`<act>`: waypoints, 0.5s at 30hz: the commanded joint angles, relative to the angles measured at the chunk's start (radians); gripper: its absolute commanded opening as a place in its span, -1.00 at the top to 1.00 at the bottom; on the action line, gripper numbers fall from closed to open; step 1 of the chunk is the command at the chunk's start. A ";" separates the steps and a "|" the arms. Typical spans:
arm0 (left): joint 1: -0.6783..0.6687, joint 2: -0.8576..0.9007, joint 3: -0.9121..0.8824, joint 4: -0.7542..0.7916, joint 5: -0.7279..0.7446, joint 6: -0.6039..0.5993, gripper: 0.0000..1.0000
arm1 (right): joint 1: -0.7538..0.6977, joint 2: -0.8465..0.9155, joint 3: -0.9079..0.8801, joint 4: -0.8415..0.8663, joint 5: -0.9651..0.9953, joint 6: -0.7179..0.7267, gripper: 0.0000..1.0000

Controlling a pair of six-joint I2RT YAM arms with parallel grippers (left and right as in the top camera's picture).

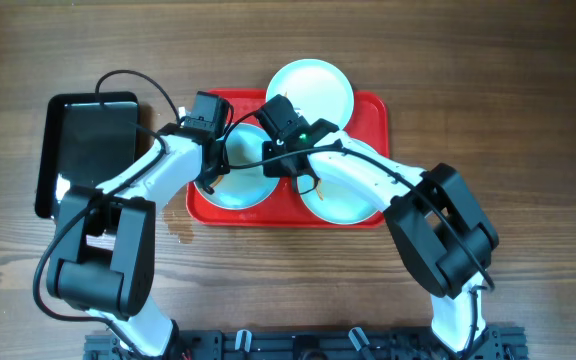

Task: Clean dirty plates on tray and stack at the side
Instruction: 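Scrub the left plate with the sponge while the right gripper holds it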

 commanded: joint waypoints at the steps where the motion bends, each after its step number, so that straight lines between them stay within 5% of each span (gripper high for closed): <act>1: -0.005 -0.015 0.042 0.010 0.055 -0.006 0.92 | -0.006 0.014 -0.008 -0.008 0.010 0.000 0.91; 7: -0.016 -0.027 0.051 0.113 0.410 -0.058 0.92 | -0.006 0.014 -0.008 0.006 -0.021 0.000 0.91; 15: -0.017 0.050 0.051 0.136 0.423 -0.105 0.92 | -0.006 0.014 -0.008 0.010 -0.027 0.000 0.91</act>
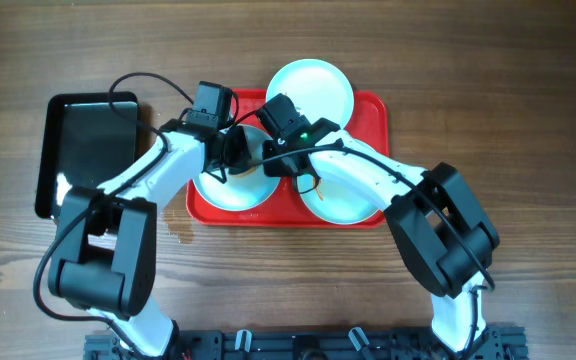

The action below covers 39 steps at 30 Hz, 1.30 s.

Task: Clean dirty plates on tray and stack at the side
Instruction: 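Scrub the left plate with the sponge while the right gripper holds it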

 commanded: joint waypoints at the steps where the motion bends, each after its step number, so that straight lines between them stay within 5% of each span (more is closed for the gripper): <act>1: -0.002 0.056 0.019 0.016 0.049 -0.029 0.92 | -0.001 0.014 -0.008 0.005 -0.011 0.001 0.91; 7: 0.000 0.097 0.019 0.012 -0.031 -0.028 0.92 | -0.001 0.014 -0.008 0.004 -0.018 0.000 0.91; 17: 0.000 0.098 0.019 -0.171 -0.530 -0.024 0.85 | -0.001 0.014 -0.008 -0.001 -0.018 0.000 0.91; 28: -0.070 0.072 0.020 -0.283 -0.306 -0.032 0.92 | -0.001 0.014 -0.008 -0.001 -0.018 0.000 0.91; 39: -0.197 0.051 0.019 -0.023 -0.097 -0.032 0.92 | -0.001 0.014 -0.008 -0.001 -0.019 0.001 0.91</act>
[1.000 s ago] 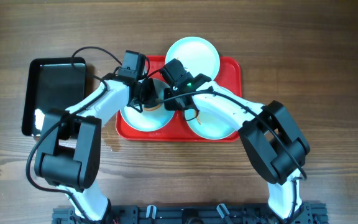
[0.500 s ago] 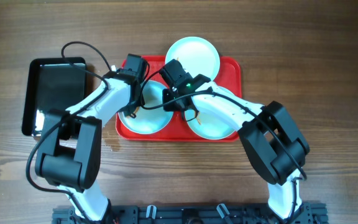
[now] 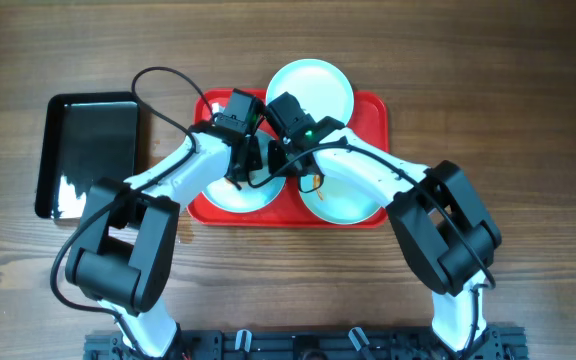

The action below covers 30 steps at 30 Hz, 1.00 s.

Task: Clean dirty plates on tray and stack at the side
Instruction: 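Scrub the left plate with the sponge while the right gripper holds it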

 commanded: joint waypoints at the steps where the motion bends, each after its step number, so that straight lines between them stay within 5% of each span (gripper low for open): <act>1: -0.069 0.011 -0.014 0.052 0.142 -0.007 0.92 | 0.020 0.011 0.002 0.011 0.004 0.002 0.91; 6: -0.066 0.019 -0.014 -0.003 0.090 -0.002 0.92 | 0.020 0.011 0.002 0.011 0.002 0.002 0.92; 20: -0.063 0.018 -0.014 -0.288 -0.415 -0.003 0.92 | 0.020 0.011 0.002 0.011 0.000 0.003 0.91; 25: -0.064 0.018 -0.014 -0.172 -0.390 -0.011 0.92 | 0.020 0.011 0.002 0.011 0.000 0.003 0.91; 30: -0.064 0.019 -0.014 0.032 -0.074 -0.010 0.92 | 0.020 0.011 0.002 0.013 -0.003 0.003 0.91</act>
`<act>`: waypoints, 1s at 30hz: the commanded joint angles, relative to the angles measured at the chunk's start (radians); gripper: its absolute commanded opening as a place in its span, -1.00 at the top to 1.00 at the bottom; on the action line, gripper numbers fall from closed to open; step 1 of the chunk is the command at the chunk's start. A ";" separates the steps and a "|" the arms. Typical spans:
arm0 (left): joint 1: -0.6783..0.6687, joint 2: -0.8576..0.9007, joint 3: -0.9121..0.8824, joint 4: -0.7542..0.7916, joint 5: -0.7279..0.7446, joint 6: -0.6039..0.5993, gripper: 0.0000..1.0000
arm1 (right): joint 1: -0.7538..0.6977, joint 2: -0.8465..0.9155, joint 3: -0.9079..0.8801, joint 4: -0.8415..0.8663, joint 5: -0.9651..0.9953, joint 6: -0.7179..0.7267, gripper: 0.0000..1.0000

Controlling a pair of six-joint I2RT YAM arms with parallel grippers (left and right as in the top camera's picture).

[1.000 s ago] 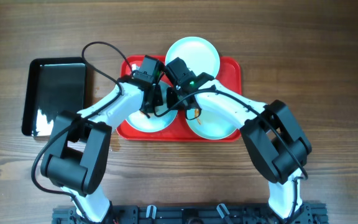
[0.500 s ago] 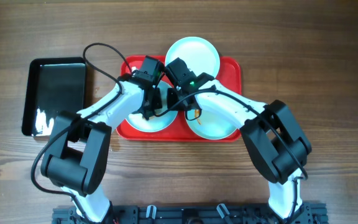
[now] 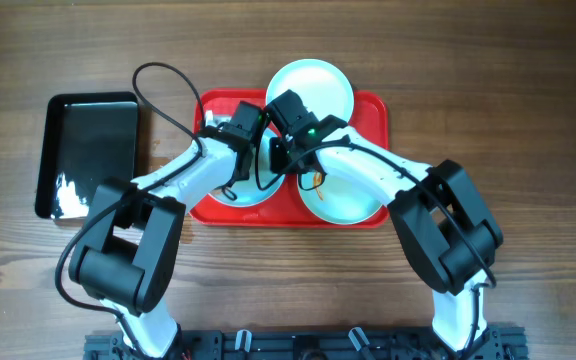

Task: Clean dirty plates on tray and stack at the side
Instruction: 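Scrub the left plate with the sponge while the right gripper holds it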

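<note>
A red tray [image 3: 373, 110] holds three pale cyan plates: one at the back [image 3: 313, 85], one at front left [image 3: 226, 190], one at front right [image 3: 348, 200]. A small brown scrap [image 3: 314, 181] lies by the right plate's rim. My left gripper [image 3: 264, 163] reaches over the left plate's right side. My right gripper [image 3: 281, 157] hangs close beside it, between the two front plates. Both sets of fingers are hidden under the wrists, so their state is unclear.
A black tray [image 3: 88, 150] sits on the wooden table to the left of the red tray. A faint wet patch [image 3: 176, 226] marks the wood by the red tray's front left corner. Cables loop above the left arm.
My left gripper has shifted a little further right over the left plate, ending closer to the right gripper. The right arm and all three plates stay where they were.
My left gripper first stood over the left side of the front left plate. At each later moment it was further right across that plate, and now it is beside the right gripper. The right arm stayed between the two front plates throughout.
</note>
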 commanded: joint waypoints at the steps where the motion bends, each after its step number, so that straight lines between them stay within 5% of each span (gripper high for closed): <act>1: -0.039 0.012 0.013 0.141 0.312 -0.010 0.92 | 0.032 0.011 0.005 -0.009 0.008 0.003 0.91; 7: -0.042 0.012 0.013 0.161 0.592 -0.028 0.92 | 0.032 0.011 0.005 -0.008 0.000 0.003 0.91; 14: -0.042 0.011 0.013 0.035 0.693 -0.025 0.92 | 0.032 0.011 0.005 -0.004 -0.023 0.002 0.91; 25: 0.039 0.012 0.013 -0.063 0.211 -0.020 0.92 | 0.032 0.011 0.005 -0.005 -0.023 0.002 0.91; 30: 0.103 0.012 0.013 -0.017 0.118 -0.019 0.92 | 0.032 0.011 0.005 -0.005 -0.023 0.000 0.92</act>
